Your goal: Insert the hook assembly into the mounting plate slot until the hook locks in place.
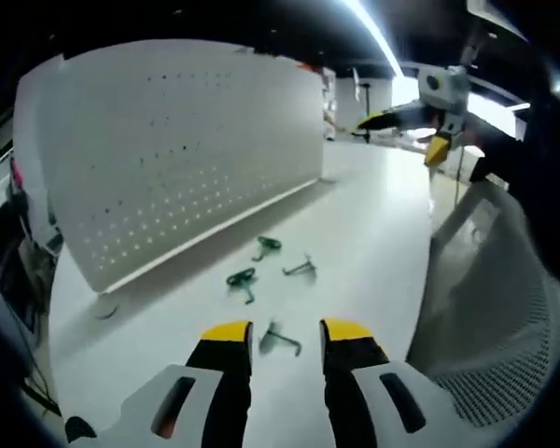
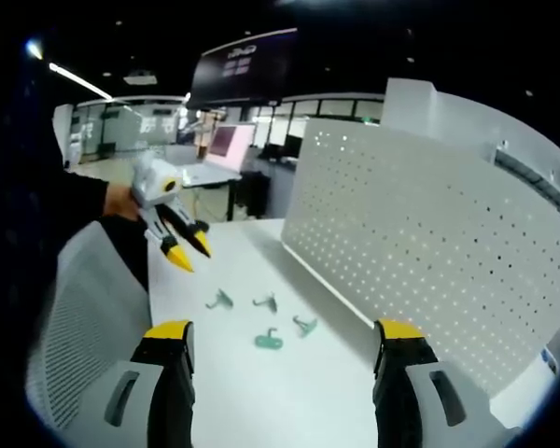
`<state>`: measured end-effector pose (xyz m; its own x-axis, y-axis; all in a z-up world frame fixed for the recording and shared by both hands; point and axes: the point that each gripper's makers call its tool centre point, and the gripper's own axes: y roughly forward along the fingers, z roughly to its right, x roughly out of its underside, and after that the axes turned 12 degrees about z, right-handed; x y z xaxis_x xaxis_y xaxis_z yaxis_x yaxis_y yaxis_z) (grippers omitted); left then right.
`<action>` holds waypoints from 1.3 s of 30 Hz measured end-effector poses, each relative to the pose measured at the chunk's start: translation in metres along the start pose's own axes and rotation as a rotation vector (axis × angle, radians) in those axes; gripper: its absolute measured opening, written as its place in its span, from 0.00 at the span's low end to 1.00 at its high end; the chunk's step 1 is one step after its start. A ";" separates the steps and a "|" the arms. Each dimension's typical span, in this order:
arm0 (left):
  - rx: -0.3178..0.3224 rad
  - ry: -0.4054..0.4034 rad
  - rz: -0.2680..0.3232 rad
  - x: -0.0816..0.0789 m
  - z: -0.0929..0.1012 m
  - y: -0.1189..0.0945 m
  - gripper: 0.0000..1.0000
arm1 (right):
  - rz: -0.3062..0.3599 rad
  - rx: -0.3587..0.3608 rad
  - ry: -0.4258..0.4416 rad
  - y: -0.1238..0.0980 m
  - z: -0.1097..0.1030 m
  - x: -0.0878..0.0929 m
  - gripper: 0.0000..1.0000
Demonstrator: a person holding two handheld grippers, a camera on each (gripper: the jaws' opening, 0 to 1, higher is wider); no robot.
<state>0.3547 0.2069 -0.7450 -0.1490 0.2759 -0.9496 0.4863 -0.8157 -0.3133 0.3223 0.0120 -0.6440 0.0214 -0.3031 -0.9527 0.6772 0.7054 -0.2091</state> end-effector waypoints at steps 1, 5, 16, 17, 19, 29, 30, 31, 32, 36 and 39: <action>-0.003 -0.003 0.002 0.002 -0.001 0.001 0.29 | 0.000 0.000 0.000 0.000 0.000 0.000 0.80; -0.006 -0.012 0.000 0.008 -0.003 0.005 0.28 | -0.001 0.002 0.001 0.000 0.000 0.000 0.80; -0.028 0.008 -0.031 0.023 -0.010 0.021 0.24 | -0.011 0.018 0.010 -0.005 0.005 0.005 0.80; -0.031 0.007 -0.032 0.024 -0.012 0.022 0.23 | -0.010 0.018 0.011 -0.005 0.004 0.005 0.80; -0.038 0.007 -0.033 0.027 -0.015 0.025 0.22 | -0.009 0.018 0.011 -0.005 0.004 0.004 0.79; -0.053 0.014 -0.062 0.042 -0.021 0.032 0.16 | -0.011 0.010 0.011 -0.003 0.001 0.005 0.79; -0.052 0.021 -0.069 0.043 -0.020 0.033 0.16 | -0.010 0.010 0.010 -0.003 0.001 0.005 0.79; -0.051 0.027 -0.073 0.044 -0.020 0.034 0.15 | -0.011 0.010 0.009 -0.003 0.001 0.005 0.79; -0.049 0.028 -0.076 0.045 -0.020 0.035 0.15 | -0.012 0.010 0.008 -0.003 0.001 0.005 0.79; -0.049 0.021 -0.077 0.048 -0.021 0.039 0.13 | -0.012 0.008 0.008 -0.003 0.001 0.004 0.79; -0.057 0.017 -0.078 0.050 -0.022 0.041 0.12 | -0.011 0.008 0.007 -0.002 0.001 0.004 0.79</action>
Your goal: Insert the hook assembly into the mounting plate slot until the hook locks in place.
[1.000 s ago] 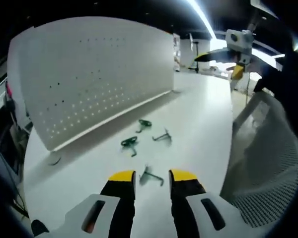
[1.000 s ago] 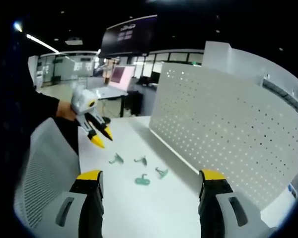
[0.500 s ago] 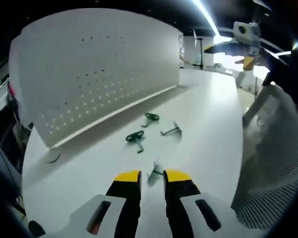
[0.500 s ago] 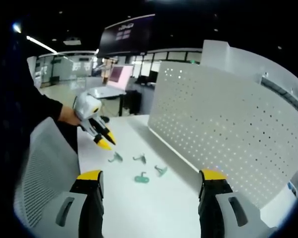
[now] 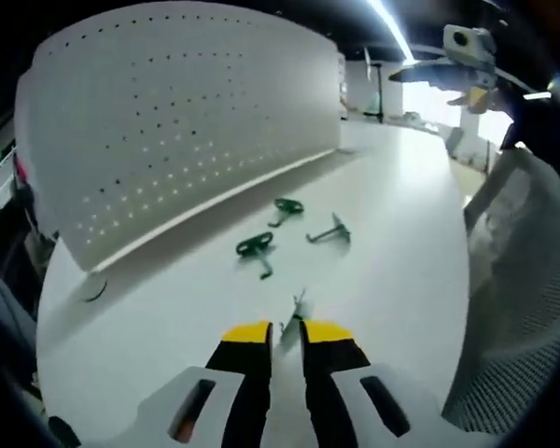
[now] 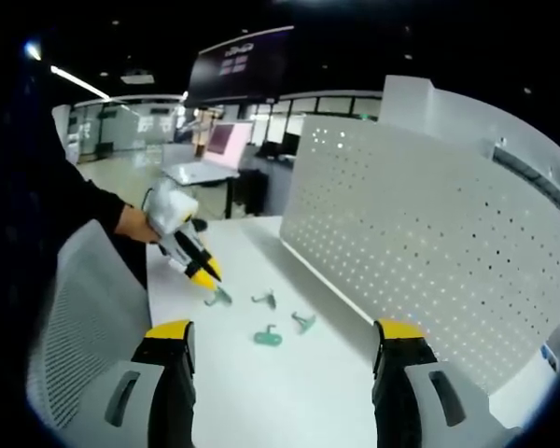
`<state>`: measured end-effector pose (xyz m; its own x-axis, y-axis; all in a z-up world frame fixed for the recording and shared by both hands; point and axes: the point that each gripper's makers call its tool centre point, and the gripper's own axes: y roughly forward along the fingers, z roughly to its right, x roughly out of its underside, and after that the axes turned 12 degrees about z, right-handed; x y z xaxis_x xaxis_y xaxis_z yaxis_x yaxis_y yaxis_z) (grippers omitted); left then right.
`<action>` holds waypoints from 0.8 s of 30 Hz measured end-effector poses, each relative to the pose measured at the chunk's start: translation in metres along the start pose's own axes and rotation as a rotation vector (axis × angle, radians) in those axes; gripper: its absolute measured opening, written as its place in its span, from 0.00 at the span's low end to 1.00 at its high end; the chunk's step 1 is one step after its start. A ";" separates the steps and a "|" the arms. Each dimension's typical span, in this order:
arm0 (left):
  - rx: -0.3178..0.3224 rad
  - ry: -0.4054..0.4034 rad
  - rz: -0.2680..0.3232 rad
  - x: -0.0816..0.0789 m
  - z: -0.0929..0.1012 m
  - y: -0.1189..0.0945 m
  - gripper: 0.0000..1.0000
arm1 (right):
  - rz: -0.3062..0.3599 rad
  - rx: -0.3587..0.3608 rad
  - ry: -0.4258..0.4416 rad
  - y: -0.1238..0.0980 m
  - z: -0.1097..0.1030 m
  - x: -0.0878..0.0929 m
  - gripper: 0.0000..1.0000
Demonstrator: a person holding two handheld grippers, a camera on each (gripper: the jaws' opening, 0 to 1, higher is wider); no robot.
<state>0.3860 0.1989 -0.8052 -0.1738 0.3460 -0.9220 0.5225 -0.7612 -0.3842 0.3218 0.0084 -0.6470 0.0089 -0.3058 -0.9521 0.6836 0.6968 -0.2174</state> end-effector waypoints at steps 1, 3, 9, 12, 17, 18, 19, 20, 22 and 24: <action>0.000 -0.002 -0.001 0.000 0.000 0.000 0.12 | 0.001 0.001 0.000 0.000 0.000 0.000 0.79; 0.000 0.001 -0.008 0.003 0.000 0.002 0.12 | 0.002 0.002 0.001 0.000 0.001 0.000 0.79; 0.004 -0.008 -0.018 0.008 0.002 0.004 0.09 | -0.006 0.003 0.003 0.000 0.001 0.003 0.79; 0.006 -0.006 -0.016 0.008 0.003 0.006 0.09 | -0.013 0.001 -0.004 0.001 0.001 0.004 0.79; 0.002 0.002 -0.012 0.008 0.002 0.008 0.07 | -0.011 0.001 -0.002 0.002 0.000 0.003 0.79; 0.002 0.002 -0.012 0.008 0.002 0.009 0.07 | -0.011 0.001 -0.002 0.002 0.000 0.003 0.79; 0.002 0.002 -0.012 0.008 0.002 0.009 0.07 | -0.012 0.001 -0.002 0.002 0.000 0.003 0.79; -0.001 -0.001 -0.011 0.008 0.002 0.009 0.06 | -0.012 0.003 -0.003 0.002 0.001 0.003 0.79; 0.000 0.004 -0.012 0.009 0.001 0.010 0.06 | -0.013 0.004 -0.002 0.002 0.001 0.003 0.79; 0.003 0.004 -0.015 0.010 0.001 0.011 0.06 | -0.013 0.004 -0.001 0.001 0.000 0.003 0.79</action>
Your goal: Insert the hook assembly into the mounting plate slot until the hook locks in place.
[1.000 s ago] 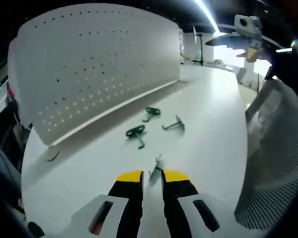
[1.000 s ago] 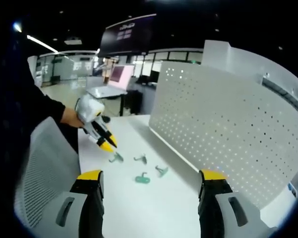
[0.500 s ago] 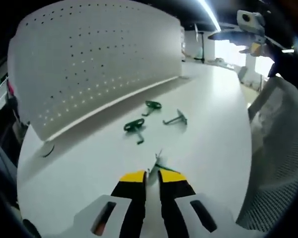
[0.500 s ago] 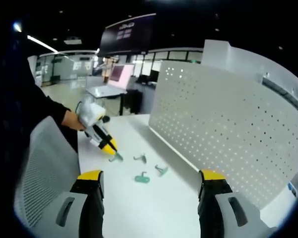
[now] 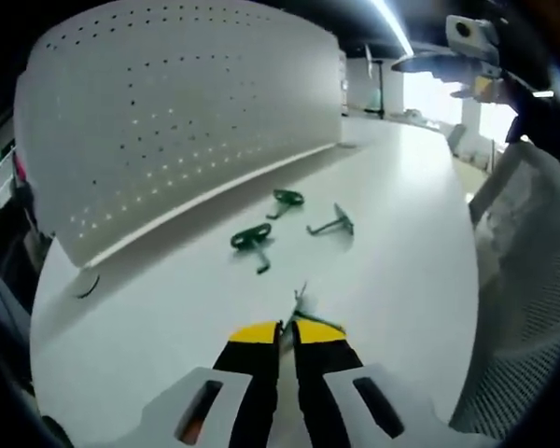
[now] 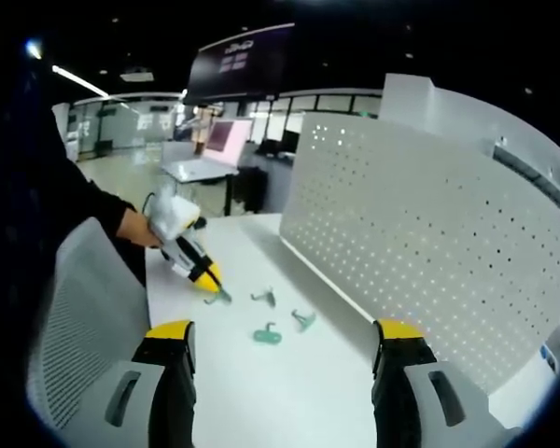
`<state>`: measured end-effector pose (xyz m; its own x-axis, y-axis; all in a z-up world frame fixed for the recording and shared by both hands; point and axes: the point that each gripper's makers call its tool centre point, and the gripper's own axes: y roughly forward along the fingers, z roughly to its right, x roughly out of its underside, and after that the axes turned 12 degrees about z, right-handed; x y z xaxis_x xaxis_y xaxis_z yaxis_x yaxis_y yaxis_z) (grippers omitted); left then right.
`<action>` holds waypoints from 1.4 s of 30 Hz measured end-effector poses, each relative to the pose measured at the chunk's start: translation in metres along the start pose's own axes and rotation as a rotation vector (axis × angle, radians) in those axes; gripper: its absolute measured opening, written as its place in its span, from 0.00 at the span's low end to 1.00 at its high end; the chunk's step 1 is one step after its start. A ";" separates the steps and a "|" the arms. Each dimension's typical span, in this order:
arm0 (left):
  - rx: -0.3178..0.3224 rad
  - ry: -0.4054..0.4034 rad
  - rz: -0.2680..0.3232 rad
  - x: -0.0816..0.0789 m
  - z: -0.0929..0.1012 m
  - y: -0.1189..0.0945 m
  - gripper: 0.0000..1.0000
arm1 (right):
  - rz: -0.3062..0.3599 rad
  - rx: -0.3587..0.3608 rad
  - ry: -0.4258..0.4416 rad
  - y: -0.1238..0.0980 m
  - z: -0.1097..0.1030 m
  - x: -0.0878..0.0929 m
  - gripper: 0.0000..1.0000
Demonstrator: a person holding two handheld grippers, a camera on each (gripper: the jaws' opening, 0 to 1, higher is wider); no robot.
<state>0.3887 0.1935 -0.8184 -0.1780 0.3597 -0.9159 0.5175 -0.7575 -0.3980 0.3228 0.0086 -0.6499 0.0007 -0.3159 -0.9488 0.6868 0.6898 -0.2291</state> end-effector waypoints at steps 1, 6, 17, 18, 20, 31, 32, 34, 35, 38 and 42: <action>0.001 -0.001 0.000 0.001 0.000 0.000 0.06 | 0.000 0.000 0.000 0.000 0.000 0.000 0.79; 0.001 -0.009 -0.006 0.005 -0.001 0.002 0.06 | -0.002 0.004 0.002 -0.001 0.000 0.000 0.78; -0.003 -0.008 -0.009 0.005 -0.001 -0.001 0.03 | -0.005 0.002 0.003 0.001 0.000 0.001 0.78; -0.003 -0.008 -0.008 0.005 -0.001 -0.001 0.03 | -0.004 0.001 0.004 0.001 0.000 0.001 0.78; -0.004 -0.008 -0.007 0.004 0.000 -0.002 0.03 | -0.005 -0.001 0.002 0.001 -0.001 0.001 0.78; -0.007 0.014 -0.007 -0.001 0.000 -0.004 0.02 | -0.001 -0.011 0.001 0.003 -0.004 0.000 0.78; -0.008 0.013 -0.008 -0.001 0.000 -0.004 0.02 | 0.000 -0.012 0.000 0.003 -0.004 0.000 0.78; -0.014 0.014 -0.003 -0.003 -0.001 -0.005 0.02 | -0.001 -0.013 0.001 0.002 -0.004 0.000 0.78; -0.016 0.015 0.000 -0.005 -0.001 -0.005 0.02 | 0.001 -0.013 0.001 0.002 -0.004 0.000 0.78; -0.024 0.021 0.012 -0.010 -0.002 -0.005 0.02 | -0.002 -0.013 0.003 0.002 -0.004 0.002 0.78; -0.033 0.021 0.024 -0.014 -0.005 -0.004 0.02 | -0.002 -0.018 0.004 0.003 -0.005 0.002 0.78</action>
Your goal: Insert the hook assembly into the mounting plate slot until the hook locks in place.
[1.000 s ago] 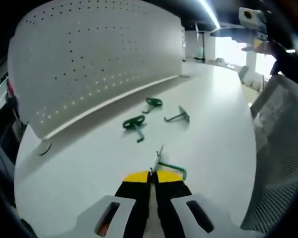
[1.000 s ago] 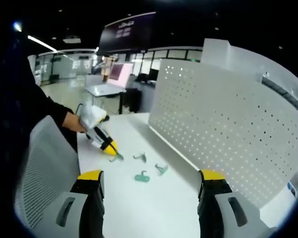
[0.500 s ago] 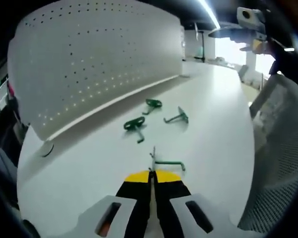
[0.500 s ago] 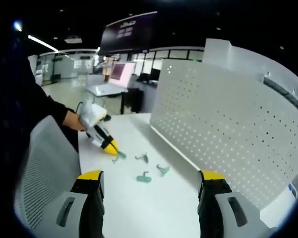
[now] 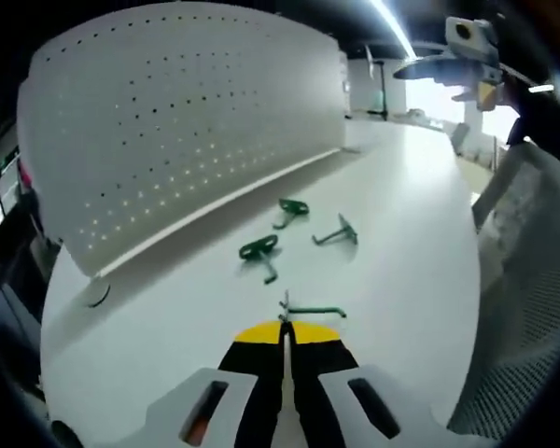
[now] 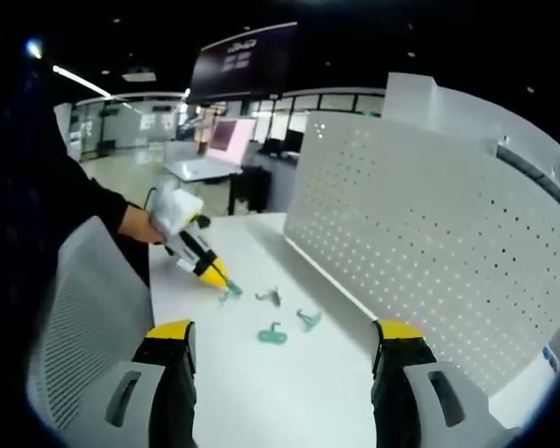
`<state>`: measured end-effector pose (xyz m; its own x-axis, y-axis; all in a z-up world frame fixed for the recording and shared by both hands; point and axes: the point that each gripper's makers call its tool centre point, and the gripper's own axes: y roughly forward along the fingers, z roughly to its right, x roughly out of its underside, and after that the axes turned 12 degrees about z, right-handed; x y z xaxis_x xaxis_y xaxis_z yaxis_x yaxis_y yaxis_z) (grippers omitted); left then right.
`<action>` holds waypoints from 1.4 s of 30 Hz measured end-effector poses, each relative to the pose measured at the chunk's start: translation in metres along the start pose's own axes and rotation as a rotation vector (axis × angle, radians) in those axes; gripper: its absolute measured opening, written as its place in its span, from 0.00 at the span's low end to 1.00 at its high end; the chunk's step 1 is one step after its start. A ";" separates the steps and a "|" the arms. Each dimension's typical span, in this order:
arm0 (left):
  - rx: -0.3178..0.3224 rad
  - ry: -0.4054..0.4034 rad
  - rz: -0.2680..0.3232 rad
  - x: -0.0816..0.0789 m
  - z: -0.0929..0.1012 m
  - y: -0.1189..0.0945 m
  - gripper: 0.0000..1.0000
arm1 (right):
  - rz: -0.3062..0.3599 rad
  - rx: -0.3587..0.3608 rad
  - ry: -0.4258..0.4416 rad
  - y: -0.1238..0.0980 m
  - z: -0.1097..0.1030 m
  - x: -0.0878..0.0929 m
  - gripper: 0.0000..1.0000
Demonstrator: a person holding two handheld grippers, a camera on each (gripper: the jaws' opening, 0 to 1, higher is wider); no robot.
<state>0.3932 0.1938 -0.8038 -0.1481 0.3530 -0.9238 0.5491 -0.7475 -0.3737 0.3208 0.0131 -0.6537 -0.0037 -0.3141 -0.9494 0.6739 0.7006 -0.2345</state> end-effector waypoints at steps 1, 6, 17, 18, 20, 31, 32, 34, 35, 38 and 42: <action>-0.001 0.001 0.001 -0.001 0.000 0.000 0.02 | 0.000 -0.002 -0.001 0.000 0.000 0.000 0.78; -0.010 0.003 0.001 -0.002 -0.002 0.001 0.02 | -0.001 -0.003 0.001 0.001 -0.001 0.001 0.78; -0.013 -0.029 0.008 -0.007 -0.004 -0.001 0.01 | -0.001 -0.007 0.004 0.003 -0.002 0.002 0.78; -0.011 -0.026 0.010 -0.008 -0.004 -0.001 0.01 | 0.000 -0.007 0.003 0.003 -0.002 0.002 0.78; -0.004 -0.020 0.014 -0.011 -0.003 -0.001 0.01 | 0.003 -0.007 0.004 0.004 -0.002 0.001 0.78; 0.011 -0.034 0.051 -0.044 -0.002 -0.009 0.01 | 0.029 -0.016 -0.009 0.008 -0.008 -0.008 0.77; 0.013 -0.035 0.060 -0.050 -0.002 -0.010 0.01 | 0.033 -0.014 -0.012 0.008 -0.008 -0.009 0.76; 0.017 -0.030 0.073 -0.058 -0.001 -0.011 0.01 | 0.044 -0.012 -0.014 0.009 -0.008 -0.011 0.74; 0.016 -0.027 0.075 -0.061 0.000 -0.012 0.01 | 0.048 -0.012 -0.015 0.009 -0.008 -0.012 0.73; 0.019 -0.011 0.087 -0.074 0.002 -0.014 0.01 | 0.069 -0.016 -0.025 0.012 -0.013 -0.018 0.70; 0.025 0.003 0.090 -0.090 0.006 -0.016 0.01 | 0.086 -0.027 -0.031 0.015 -0.018 -0.023 0.67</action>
<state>0.3930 0.1704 -0.7149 -0.0968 0.2850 -0.9536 0.5396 -0.7900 -0.2909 0.3179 0.0427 -0.6395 0.0761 -0.2715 -0.9594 0.6506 0.7426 -0.1585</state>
